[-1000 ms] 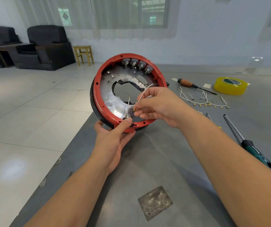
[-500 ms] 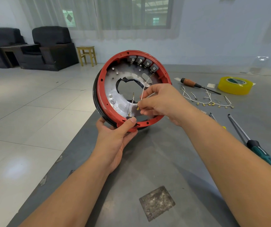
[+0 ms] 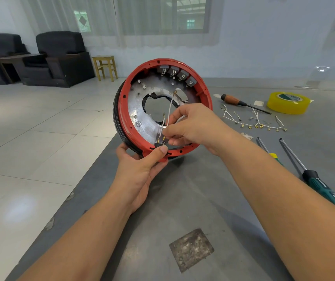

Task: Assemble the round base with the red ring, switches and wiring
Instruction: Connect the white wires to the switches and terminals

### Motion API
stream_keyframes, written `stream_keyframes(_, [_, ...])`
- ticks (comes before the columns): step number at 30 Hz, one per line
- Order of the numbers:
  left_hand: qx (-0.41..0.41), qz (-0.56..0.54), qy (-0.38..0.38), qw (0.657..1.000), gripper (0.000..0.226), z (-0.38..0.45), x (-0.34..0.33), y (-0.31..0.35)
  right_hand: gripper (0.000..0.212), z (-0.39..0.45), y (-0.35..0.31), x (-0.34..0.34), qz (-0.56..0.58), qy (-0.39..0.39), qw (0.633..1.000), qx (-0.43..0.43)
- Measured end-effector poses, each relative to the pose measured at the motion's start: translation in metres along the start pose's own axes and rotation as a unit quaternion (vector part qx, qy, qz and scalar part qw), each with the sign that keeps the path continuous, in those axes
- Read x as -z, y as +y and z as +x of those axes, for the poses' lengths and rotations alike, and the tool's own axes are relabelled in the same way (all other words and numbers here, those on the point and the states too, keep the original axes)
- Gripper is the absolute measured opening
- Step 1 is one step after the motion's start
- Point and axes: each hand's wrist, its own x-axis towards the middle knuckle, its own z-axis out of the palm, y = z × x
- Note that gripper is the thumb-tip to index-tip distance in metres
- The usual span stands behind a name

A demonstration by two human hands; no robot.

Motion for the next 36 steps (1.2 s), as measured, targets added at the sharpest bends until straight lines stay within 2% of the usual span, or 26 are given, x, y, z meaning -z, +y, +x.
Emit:
stream_keyframes(19, [0.006,0.01,0.002,1.0,0.092,-0.0017,-0.0014,0.0011,0.017,-0.0001,0.0009,-0.0033,-0.032,0.004,0.999,-0.003])
stream_keyframes(24, [0.009,0.016,0.002,1.0,0.102,-0.0014,-0.0009,0.0012,0.018,-0.0006,0.0005,-0.0039,-0.036,-0.001,0.999,-0.006])
stream_keyframes(31, [0.004,0.018,0.001,1.0,0.1,0.001,0.0012,-0.002,0.008,0.0003,0.0011,-0.0044,-0.05,-0.01,0.999,-0.005])
stream_keyframes(33, [0.003,0.018,0.001,1.0,0.095,0.0021,0.0021,-0.0029,0.004,0.0011,0.0023,-0.0039,-0.053,-0.018,0.998,-0.009])
stream_keyframes(36, [-0.005,0.024,-0.005,1.0,0.085,0.0031,0.0039,-0.0046,0.013,0.0023,0.0044,-0.0041,-0.074,-0.025,0.997,-0.01])
